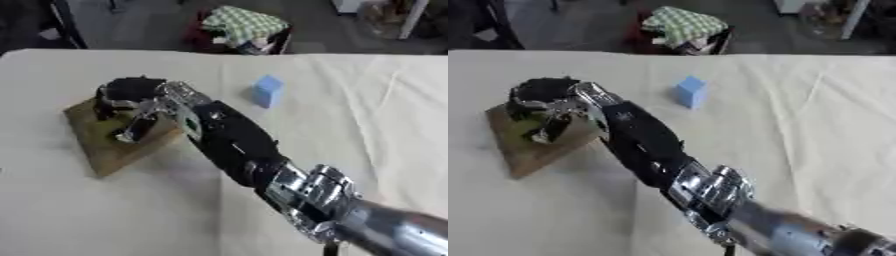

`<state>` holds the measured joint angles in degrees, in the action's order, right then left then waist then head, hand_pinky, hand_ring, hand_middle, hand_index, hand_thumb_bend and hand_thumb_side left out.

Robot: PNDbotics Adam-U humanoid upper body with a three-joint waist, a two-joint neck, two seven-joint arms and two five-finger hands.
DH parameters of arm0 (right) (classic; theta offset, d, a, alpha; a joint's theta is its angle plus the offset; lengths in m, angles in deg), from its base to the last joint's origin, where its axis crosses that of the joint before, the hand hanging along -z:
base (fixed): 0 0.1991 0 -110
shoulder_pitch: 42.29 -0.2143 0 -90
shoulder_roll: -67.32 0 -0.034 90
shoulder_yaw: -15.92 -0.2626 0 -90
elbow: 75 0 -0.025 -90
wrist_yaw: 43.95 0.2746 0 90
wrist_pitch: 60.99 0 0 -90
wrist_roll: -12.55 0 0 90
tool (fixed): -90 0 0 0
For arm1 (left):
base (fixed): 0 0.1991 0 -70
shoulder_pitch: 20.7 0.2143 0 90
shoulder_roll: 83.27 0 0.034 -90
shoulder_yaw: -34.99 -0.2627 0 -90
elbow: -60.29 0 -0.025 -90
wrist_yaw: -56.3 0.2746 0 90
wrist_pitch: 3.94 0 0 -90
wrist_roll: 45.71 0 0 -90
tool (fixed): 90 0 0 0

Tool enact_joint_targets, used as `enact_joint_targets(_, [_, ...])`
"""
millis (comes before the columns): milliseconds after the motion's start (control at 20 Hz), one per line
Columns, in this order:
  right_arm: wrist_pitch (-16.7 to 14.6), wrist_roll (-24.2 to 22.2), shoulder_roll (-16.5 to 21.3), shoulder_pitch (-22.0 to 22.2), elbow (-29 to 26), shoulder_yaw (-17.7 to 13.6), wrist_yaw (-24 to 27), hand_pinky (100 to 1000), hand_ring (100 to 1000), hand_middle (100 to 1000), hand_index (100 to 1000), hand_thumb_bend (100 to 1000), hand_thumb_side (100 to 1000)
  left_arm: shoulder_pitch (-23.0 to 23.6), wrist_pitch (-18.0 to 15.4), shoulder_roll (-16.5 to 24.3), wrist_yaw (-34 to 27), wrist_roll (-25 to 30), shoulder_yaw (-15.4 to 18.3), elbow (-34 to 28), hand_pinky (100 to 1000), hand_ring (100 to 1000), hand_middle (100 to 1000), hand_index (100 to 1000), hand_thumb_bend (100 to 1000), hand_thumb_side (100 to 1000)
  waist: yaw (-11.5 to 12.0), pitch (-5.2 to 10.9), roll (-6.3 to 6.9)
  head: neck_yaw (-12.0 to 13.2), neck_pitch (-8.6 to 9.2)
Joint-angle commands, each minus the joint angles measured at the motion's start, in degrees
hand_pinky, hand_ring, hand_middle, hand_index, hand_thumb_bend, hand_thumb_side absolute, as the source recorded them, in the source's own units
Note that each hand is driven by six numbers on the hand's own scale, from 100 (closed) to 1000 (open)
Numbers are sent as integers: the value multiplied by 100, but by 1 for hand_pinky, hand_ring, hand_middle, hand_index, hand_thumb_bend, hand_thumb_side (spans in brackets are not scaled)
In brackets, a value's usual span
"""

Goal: Pick up objects on the table and place them in the box.

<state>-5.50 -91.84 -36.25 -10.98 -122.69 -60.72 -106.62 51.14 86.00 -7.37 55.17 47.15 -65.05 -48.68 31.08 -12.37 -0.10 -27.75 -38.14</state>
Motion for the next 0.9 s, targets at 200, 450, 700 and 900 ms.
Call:
enact_joint_targets(200, [-281, -290, -94, -10, -87, 55, -287, 775, 799, 849, 932, 310, 397, -61, 28, 21, -47, 15, 46, -142, 572, 619, 600, 646, 100, 725, -33, 88, 16, 5, 65])
enact_joint_targets(450, [-10, -233, 105, -101, -14, -233, 193, 774, 809, 883, 944, 340, 444, -59, 24, 36, -62, 24, 47, -155, 571, 619, 599, 646, 100, 725, -108, 78, 14, 57, 80])
enact_joint_targets(700, [422, -36, 543, -285, -82, -501, 817, 762, 798, 862, 926, 321, 459, -45, 24, 68, -61, 38, 50, -158, 571, 619, 599, 646, 100, 725, -199, 74, 19, 107, 95])
enact_joint_targets(900, [688, -108, 1036, -360, -167, -610, 1148, 762, 795, 847, 924, 313, 447, -13, 27, 115, -24, 31, 81, -137, 572, 621, 600, 647, 100, 728, -343, 76, 1, 200, 92])
